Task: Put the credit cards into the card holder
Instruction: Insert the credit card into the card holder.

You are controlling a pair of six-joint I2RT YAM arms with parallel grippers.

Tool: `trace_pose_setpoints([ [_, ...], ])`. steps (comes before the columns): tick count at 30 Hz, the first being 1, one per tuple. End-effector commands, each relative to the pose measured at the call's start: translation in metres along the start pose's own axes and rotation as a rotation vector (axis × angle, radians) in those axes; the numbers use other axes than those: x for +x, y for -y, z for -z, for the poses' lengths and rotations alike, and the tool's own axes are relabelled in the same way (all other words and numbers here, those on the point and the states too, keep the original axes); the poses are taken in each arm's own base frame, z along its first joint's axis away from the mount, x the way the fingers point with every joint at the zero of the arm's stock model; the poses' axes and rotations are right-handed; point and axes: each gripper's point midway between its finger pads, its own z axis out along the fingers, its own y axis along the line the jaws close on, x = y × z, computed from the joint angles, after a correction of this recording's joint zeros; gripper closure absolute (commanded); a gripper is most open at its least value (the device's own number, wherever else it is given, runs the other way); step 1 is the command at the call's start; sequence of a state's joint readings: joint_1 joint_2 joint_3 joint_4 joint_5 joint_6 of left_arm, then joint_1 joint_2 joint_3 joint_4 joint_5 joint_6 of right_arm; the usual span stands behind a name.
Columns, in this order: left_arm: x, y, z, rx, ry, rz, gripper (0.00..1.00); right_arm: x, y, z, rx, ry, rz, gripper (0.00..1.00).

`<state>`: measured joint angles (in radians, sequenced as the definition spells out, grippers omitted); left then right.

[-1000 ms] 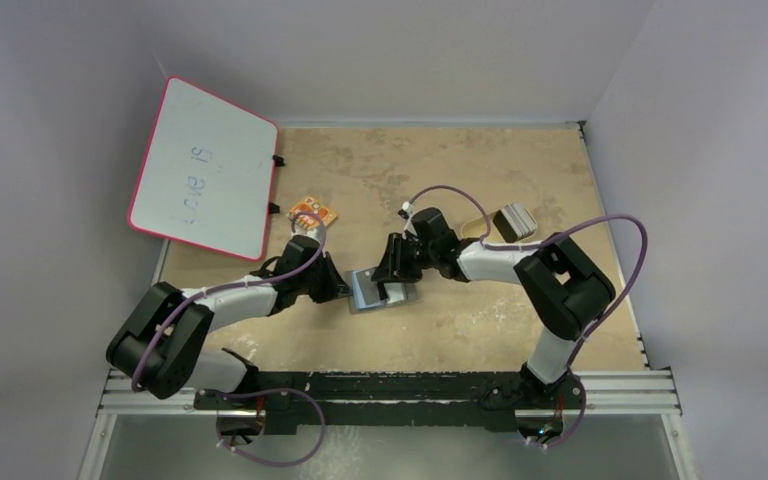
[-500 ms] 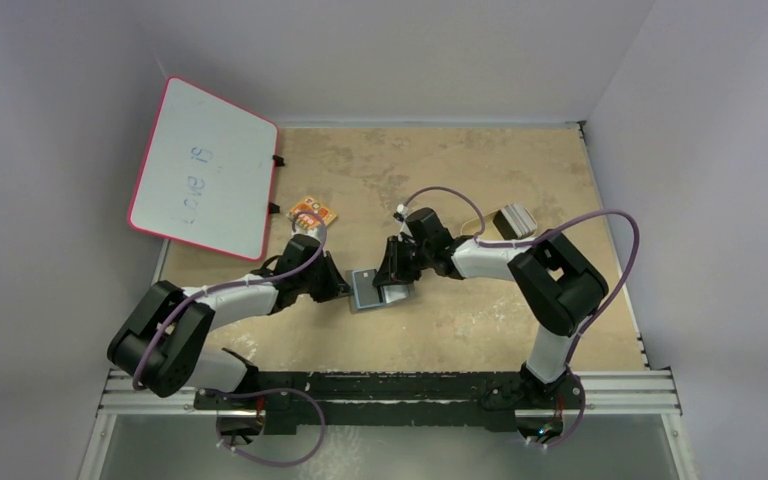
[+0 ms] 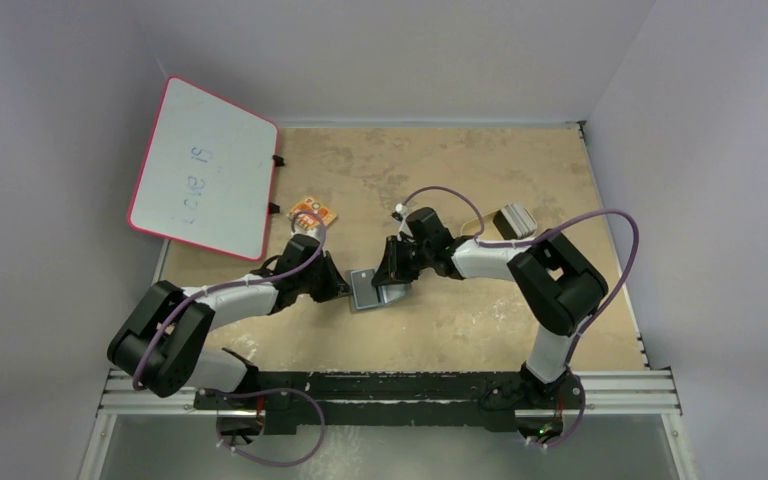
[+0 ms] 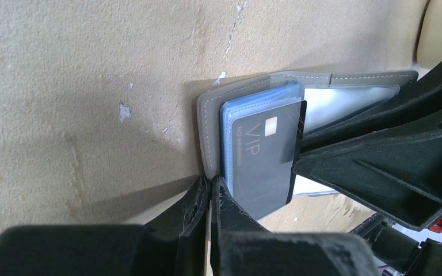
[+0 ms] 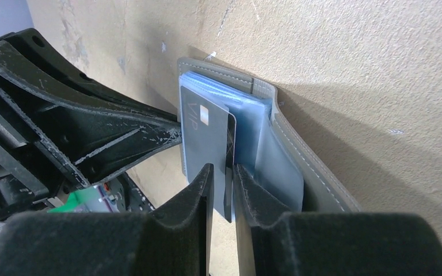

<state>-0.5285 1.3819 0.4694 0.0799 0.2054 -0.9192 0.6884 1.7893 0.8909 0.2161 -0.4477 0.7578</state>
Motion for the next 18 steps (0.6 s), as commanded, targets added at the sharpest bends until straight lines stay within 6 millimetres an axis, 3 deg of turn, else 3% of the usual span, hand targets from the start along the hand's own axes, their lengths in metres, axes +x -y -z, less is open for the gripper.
trace_pose_setpoints([
  [1, -0.016, 0.030, 0.007, 0.104, 0.047, 0.003, 1.00, 0.012, -0.008, -0.001, -0.052, -0.057, 0.026, 0.78],
  [4, -0.018, 0.032, 0.010, 0.107, 0.054, 0.004, 1.00, 0.015, 0.000, 0.001, -0.014, -0.065, 0.031, 0.75],
  [6, -0.018, 0.032, 0.012, 0.108, 0.057, 0.000, 1.00, 0.014, 0.001, 0.006, 0.011, -0.057, 0.039, 0.79],
  [12, -0.013, 0.034, 0.018, 0.145, 0.062, -0.002, 1.00, -0.004, -0.008, 0.035, 0.076, 0.035, 0.089, 0.83],
  [16, -0.013, 0.042, 0.020, 0.180, 0.054, -0.005, 1.00, -0.006, -0.004, 0.033, 0.087, 0.044, 0.107, 0.82],
  [18, -0.013, 0.048, 0.021, 0.214, 0.050, 0.002, 1.00, -0.017, 0.003, 0.030, 0.127, 0.096, 0.117, 0.83],
])
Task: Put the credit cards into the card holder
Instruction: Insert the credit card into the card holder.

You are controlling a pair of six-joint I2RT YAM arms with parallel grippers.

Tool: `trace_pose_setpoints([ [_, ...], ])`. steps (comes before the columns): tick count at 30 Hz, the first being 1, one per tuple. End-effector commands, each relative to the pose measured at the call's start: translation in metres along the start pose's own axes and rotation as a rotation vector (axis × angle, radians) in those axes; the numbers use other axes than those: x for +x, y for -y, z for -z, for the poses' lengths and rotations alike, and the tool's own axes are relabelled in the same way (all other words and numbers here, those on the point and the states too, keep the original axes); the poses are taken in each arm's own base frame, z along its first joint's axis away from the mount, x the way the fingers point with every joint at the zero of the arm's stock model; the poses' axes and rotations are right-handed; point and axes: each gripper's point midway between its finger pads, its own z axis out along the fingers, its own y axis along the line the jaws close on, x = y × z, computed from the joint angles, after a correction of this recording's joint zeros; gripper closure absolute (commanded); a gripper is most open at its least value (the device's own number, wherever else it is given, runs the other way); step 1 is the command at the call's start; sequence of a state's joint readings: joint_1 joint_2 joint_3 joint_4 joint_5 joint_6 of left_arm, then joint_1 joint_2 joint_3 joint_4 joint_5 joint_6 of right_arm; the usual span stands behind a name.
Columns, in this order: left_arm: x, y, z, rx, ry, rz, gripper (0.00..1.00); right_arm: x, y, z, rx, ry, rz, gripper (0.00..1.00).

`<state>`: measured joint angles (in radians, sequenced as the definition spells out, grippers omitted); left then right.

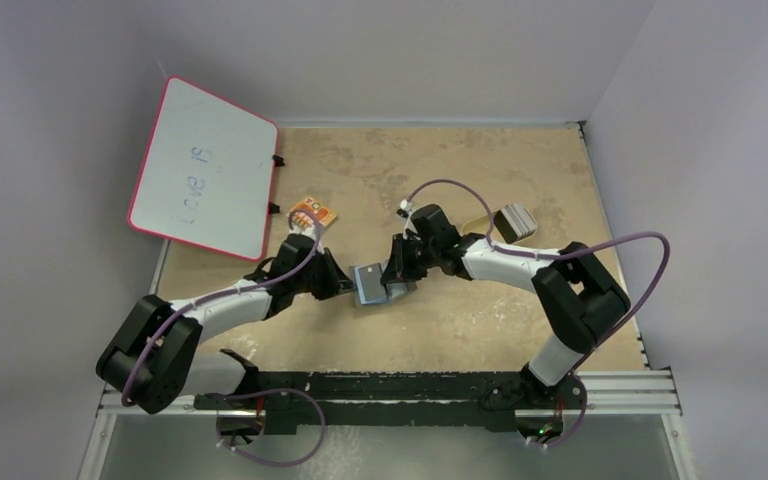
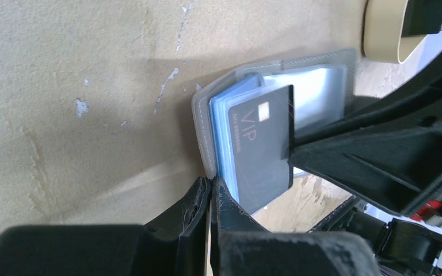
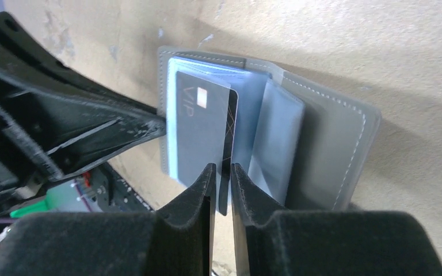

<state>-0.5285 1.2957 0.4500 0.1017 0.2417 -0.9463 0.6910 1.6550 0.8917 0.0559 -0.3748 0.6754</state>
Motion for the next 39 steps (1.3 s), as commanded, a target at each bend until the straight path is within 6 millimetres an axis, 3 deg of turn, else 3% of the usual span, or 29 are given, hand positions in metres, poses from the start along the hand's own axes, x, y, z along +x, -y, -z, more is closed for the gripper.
trace_pose_setpoints([
  [1, -0.009, 0.032, 0.005, 0.142, 0.024, 0.001, 1.00, -0.016, 0.013, -0.003, 0.086, 0.077, 0.040, 0.84],
  [6, -0.008, 0.037, 0.005, 0.177, 0.025, 0.023, 1.00, -0.012, 0.013, -0.011, 0.055, 0.066, 0.041, 0.84],
  [13, -0.007, 0.030, -0.001, 0.149, 0.020, 0.013, 1.00, 0.003, -0.004, -0.014, -0.069, 0.006, 0.026, 0.71],
  [15, -0.006, 0.023, -0.003, 0.117, 0.018, 0.002, 1.00, 0.010, 0.001, -0.012, -0.049, -0.023, 0.016, 0.71],
  [19, -0.005, 0.018, -0.004, 0.098, 0.015, -0.003, 1.00, 0.006, 0.011, -0.005, 0.020, 0.012, 0.017, 0.76],
  [23, -0.006, 0.020, -0.003, 0.108, 0.018, 0.003, 1.00, 0.002, 0.013, -0.004, 0.036, 0.032, 0.018, 0.79],
  [26, -0.006, 0.022, -0.003, 0.116, 0.020, 0.012, 1.00, -0.016, 0.030, -0.003, 0.158, 0.101, 0.045, 0.79],
  [31, -0.008, 0.028, -0.002, 0.135, 0.022, 0.022, 1.00, -0.018, 0.033, 0.003, 0.191, 0.102, 0.059, 0.79],
  [34, -0.007, 0.029, 0.000, 0.141, 0.023, 0.019, 1.00, -0.025, 0.038, 0.000, 0.223, 0.135, 0.061, 0.83],
  [39, -0.010, 0.038, 0.004, 0.178, 0.031, 0.019, 0.98, -0.015, 0.046, -0.011, 0.219, 0.103, 0.051, 0.84],
])
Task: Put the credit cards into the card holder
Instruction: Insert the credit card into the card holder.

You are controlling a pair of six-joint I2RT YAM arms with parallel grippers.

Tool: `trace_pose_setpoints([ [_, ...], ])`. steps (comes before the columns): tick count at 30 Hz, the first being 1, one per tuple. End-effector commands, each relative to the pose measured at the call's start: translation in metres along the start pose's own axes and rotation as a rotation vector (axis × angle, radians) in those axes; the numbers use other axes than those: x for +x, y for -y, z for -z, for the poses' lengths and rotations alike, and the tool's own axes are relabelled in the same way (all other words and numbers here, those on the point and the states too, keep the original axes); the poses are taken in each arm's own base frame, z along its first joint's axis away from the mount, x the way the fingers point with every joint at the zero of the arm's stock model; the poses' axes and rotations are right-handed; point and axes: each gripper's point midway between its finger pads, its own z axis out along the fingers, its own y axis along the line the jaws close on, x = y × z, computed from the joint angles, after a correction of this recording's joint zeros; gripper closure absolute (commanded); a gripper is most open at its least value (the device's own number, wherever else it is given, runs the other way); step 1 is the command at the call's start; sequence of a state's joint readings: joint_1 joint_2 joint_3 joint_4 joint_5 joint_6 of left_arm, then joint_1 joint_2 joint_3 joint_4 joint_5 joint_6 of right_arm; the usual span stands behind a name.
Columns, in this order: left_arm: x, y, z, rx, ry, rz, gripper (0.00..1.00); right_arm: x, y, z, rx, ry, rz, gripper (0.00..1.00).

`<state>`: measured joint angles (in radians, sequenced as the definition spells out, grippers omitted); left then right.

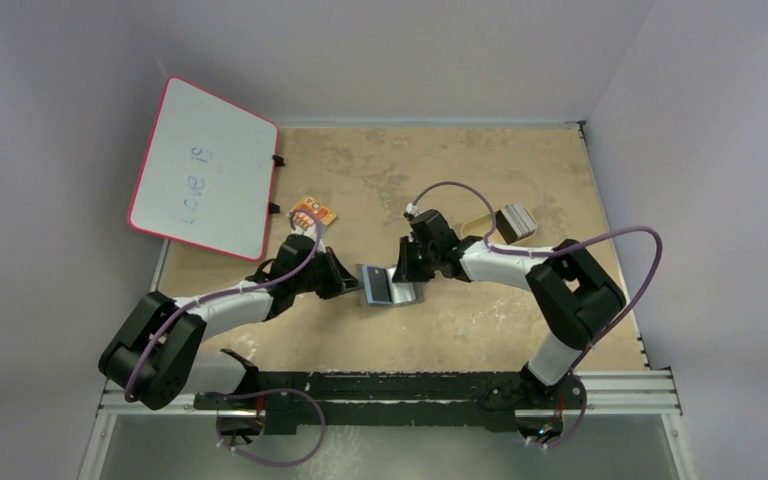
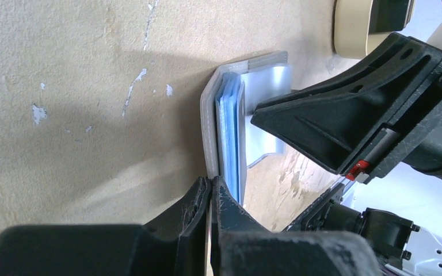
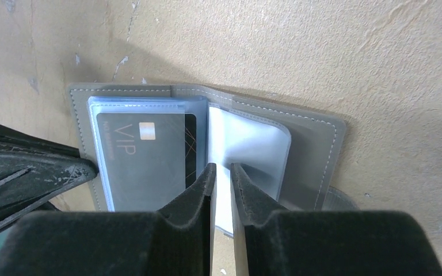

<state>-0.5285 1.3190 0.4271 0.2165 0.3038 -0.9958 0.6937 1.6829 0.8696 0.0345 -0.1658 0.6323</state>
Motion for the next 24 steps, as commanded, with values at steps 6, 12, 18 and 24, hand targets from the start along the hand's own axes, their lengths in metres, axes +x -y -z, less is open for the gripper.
trace_pose_setpoints([
  [6, -0.010, 0.048, 0.006, 0.249, 0.044, 0.030, 0.74, 0.000, -0.003, -0.012, -0.019, 0.014, 0.011, 0.84],
  [12, -0.006, 0.047, 0.001, 0.286, 0.033, 0.056, 0.63, 0.007, -0.006, -0.014, -0.034, 0.001, 0.013, 0.84],
  [18, -0.008, 0.044, -0.002, 0.268, 0.042, 0.036, 0.60, 0.006, -0.008, -0.012, -0.041, 0.012, 0.023, 0.84],
  [24, -0.010, 0.044, -0.004, 0.261, 0.044, 0.019, 0.75, 0.010, -0.008, -0.014, -0.051, -0.002, 0.020, 0.85],
])
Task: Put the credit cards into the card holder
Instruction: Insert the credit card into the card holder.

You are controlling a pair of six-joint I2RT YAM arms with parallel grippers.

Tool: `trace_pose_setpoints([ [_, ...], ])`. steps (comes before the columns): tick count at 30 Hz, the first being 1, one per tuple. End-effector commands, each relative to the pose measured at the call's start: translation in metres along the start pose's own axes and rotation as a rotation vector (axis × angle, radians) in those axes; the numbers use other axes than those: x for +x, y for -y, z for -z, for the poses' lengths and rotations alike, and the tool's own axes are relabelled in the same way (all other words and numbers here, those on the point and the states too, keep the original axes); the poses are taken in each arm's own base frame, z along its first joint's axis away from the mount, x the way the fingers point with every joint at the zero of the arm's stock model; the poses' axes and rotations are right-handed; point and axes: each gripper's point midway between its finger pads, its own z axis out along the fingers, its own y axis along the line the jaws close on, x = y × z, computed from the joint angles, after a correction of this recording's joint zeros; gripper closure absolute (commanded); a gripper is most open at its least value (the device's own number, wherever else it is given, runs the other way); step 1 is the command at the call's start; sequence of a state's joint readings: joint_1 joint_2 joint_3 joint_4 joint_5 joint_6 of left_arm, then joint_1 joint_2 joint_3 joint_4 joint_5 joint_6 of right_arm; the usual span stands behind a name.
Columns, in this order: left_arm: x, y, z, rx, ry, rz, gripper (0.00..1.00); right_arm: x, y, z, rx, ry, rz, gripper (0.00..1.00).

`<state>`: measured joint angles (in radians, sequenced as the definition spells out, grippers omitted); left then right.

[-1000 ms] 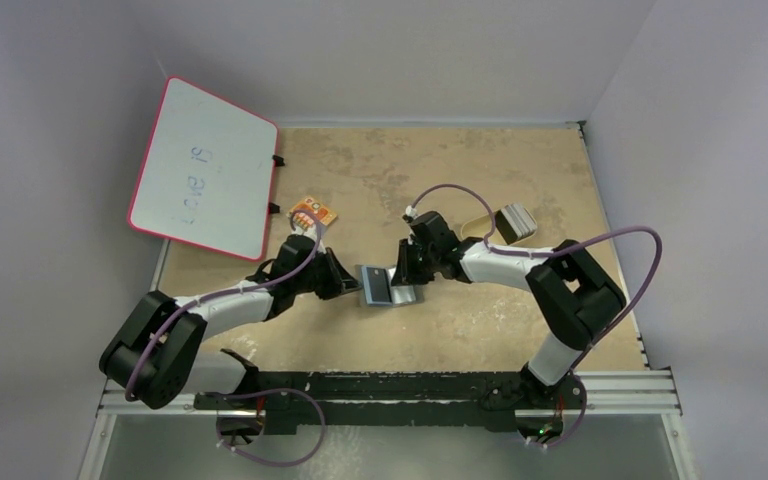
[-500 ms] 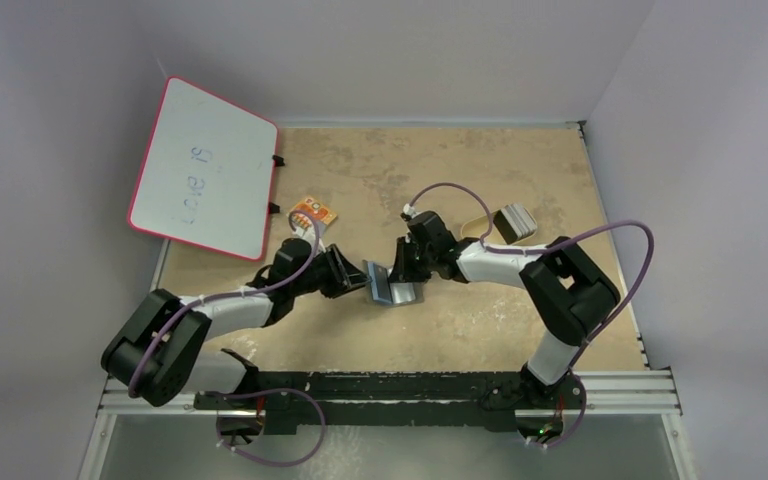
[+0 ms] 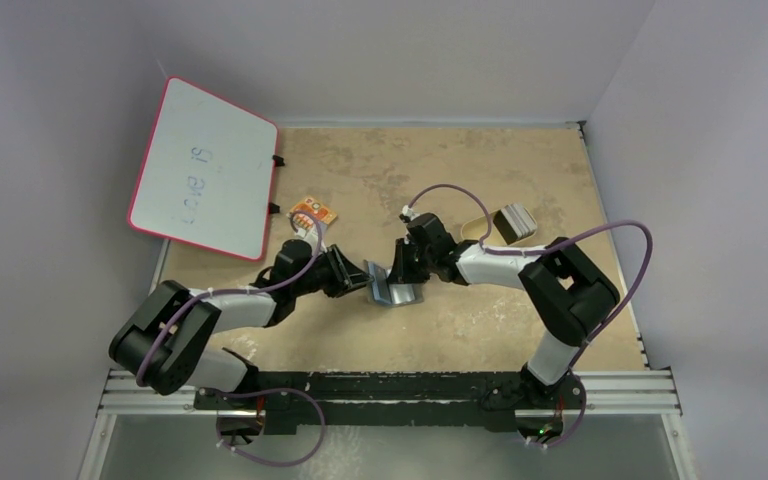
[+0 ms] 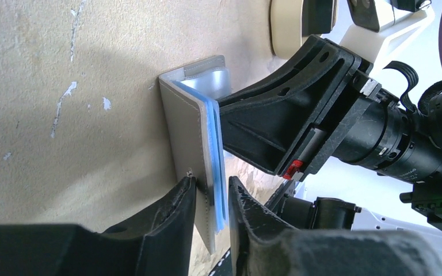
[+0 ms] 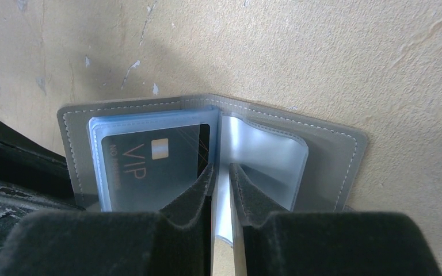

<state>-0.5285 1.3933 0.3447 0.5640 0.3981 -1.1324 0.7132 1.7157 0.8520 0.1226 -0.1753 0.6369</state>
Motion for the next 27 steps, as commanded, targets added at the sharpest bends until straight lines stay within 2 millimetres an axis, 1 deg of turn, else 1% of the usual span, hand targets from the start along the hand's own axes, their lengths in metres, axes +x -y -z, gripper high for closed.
trace_pose_setpoints([
  [1, -0.009, 0.017, -0.002, 0.063, 0.025, -0.054, 0.77, 0.008, -0.001, -0.002, -0.016, -0.018, 0.007, 0.85],
  [4, -0.009, 0.015, -0.003, 0.057, 0.026, -0.056, 0.80, 0.008, -0.002, -0.001, -0.016, -0.015, 0.008, 0.85],
  [9, -0.008, 0.009, -0.006, 0.043, 0.021, -0.054, 0.81, 0.007, -0.002, -0.001, -0.018, -0.014, 0.012, 0.85],
  [13, -0.009, 0.007, -0.007, 0.031, 0.027, -0.059, 0.76, 0.008, -0.003, -0.001, -0.017, -0.015, 0.015, 0.85],
  [17, -0.012, 0.005, -0.007, 0.008, 0.032, -0.073, 0.74, 0.008, -0.001, -0.001, -0.012, -0.013, 0.019, 0.85],
  [20, -0.013, 0.007, -0.007, 0.009, 0.034, -0.080, 0.70, 0.009, -0.001, -0.001, -0.014, -0.018, 0.018, 0.85],
  [27, -0.014, 0.009, -0.004, 0.001, 0.041, -0.081, 0.69, 0.009, -0.001, -0.002, -0.011, -0.019, 0.018, 0.84],
])
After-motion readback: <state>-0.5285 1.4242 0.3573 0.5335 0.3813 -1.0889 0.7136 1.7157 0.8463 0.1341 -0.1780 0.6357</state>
